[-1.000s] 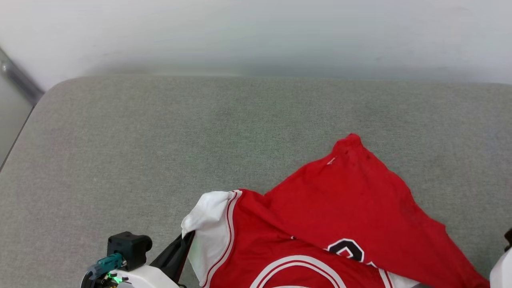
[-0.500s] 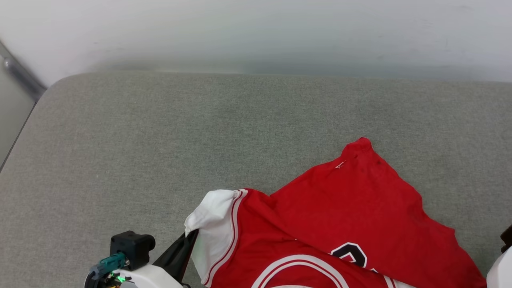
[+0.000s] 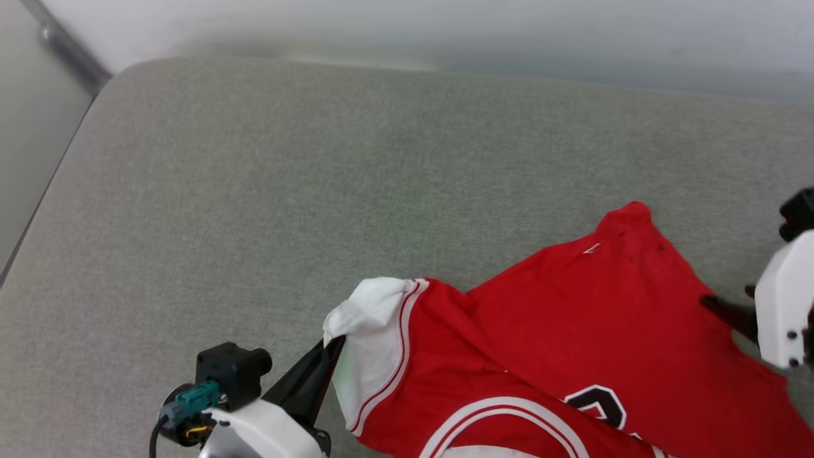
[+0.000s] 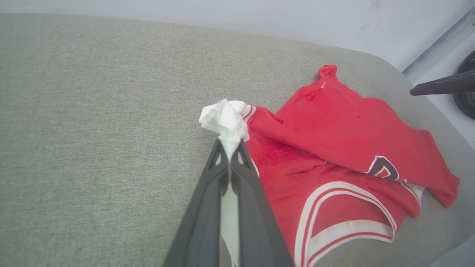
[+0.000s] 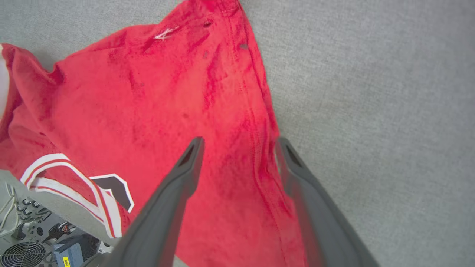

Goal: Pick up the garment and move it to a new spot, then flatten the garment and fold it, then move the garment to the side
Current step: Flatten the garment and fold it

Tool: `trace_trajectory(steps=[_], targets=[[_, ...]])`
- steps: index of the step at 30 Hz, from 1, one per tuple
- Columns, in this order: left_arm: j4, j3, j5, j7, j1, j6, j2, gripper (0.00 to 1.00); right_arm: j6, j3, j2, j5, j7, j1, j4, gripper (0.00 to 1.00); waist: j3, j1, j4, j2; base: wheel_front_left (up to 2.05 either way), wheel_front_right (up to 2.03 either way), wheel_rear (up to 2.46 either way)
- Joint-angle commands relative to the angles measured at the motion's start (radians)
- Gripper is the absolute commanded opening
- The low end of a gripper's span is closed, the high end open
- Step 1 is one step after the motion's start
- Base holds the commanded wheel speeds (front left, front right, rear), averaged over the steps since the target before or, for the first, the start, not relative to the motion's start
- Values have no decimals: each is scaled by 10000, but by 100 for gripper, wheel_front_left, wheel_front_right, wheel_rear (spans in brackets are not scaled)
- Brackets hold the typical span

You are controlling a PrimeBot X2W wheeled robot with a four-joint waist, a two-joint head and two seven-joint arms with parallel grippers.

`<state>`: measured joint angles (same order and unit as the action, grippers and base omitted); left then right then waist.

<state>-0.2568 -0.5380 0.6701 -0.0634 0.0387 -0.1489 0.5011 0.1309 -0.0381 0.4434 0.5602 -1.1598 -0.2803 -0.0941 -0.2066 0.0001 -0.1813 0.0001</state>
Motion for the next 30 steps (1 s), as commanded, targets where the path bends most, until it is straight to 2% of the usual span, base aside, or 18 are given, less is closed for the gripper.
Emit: trace_trajectory(steps=[1,8,14,26,27,29,30], targets=[[-39,1,-37,-10,187,52,-31,0,-4,43,2,-74,-43,-188,89,100,-328,-1,-319,-1,0,0,0],[-16,-287,-215,23,747,237,-338,0,-4,616,76,-740,-15,-1862,1415,100,-1194,-1,-1205,-1,0,0,0],[150,-494,-255,111,1048,405,-594,0,-4,871,389,-1273,185,-2722,2554,100,-1643,-1,-1835,-1,0,0,0],[387,-619,-244,292,1318,557,-806,0,-4,1438,650,-1618,606,-2628,4403,100,-1931,-1,-2370,-1,0,0,0],[392,-619,-236,304,1312,552,-807,0,-4,1515,656,-1570,588,-2549,4495,69,-1937,-1,-2372,-1,0,0,0],[414,-626,-225,302,1299,542,-799,0,-4,1597,673,-1519,637,-2475,4604,0,-1938,-1,-2369,-1,0,0,0],[427,-628,-222,304,1299,540,-791,0,-4,1625,669,-1487,671,-2465,4651,0,-1928,-1,-2359,-1,0,0,0]])
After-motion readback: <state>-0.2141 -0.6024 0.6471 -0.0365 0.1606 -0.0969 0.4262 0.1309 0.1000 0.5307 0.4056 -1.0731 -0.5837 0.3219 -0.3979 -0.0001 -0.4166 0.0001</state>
